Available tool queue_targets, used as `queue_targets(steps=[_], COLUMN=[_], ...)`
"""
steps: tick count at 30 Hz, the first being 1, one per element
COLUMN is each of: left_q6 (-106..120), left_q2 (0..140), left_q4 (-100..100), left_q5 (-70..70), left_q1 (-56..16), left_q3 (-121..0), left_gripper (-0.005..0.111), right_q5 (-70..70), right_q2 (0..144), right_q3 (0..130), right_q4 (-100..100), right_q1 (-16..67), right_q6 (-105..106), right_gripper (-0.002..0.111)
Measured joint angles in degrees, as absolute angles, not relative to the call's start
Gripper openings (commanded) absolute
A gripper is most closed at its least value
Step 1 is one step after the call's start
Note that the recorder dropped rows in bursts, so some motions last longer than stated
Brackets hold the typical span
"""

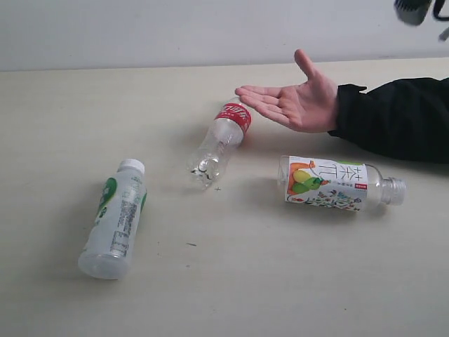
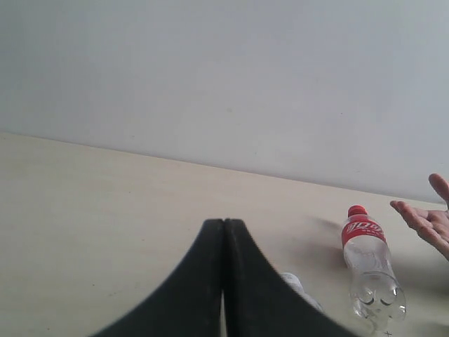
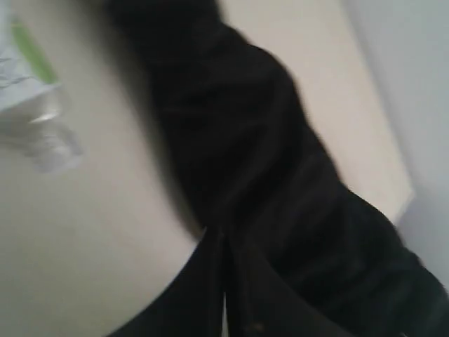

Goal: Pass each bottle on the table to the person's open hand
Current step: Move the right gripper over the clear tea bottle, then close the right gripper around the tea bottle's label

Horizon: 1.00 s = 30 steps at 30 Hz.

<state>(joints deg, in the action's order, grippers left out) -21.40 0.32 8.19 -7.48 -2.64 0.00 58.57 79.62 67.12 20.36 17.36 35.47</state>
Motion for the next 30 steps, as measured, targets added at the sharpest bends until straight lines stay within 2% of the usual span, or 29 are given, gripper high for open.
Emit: queue_targets(steps=[4, 8, 11, 13, 16, 24, 30], left_q6=[-21.4, -21.4, -21.4, -21.4, -21.4, -21.4, -21.4], left_q2=[0.32, 0.32, 0.32, 0.32, 0.32, 0.32, 0.32], left_q4=[8.19, 8.19, 8.19, 8.19, 8.19, 8.19, 8.19], left_q5=[-7.48, -7.48, -7.48, -7.48, -7.48, -7.48, -7.48], left_q1=[-2.64, -2.64, -2.64, -2.64, -2.64, -2.64, -2.64], left_q3=[0.0, 0.0, 0.0, 0.0, 0.0, 0.0, 0.0], left_gripper=[0.0, 0.0, 0.0, 0.0, 0.0, 0.0, 0.0], right_q5=[59.61, 59.61, 59.49, 59.08, 57.31, 53.23, 52.2], right_q2=[83.95, 88.67, 91.53, 92.67, 93.72, 96.5, 100.12], right_q3=[67.17, 67.4, 67.4, 67.4, 67.4, 67.4, 67.4], right_q4=[6.88, 3.58, 3.13, 3.03, 3.03, 3.03, 3.03], right_q1=[17.36, 17.36, 17.36, 17.5, 18.69, 22.7, 23.25], right_q6=[46.52, 48.71, 50.51, 52.07, 54.79, 56.31, 56.2], right_gripper=[0.001, 0.014, 0.031, 0.046, 0.059, 0.078, 0.079])
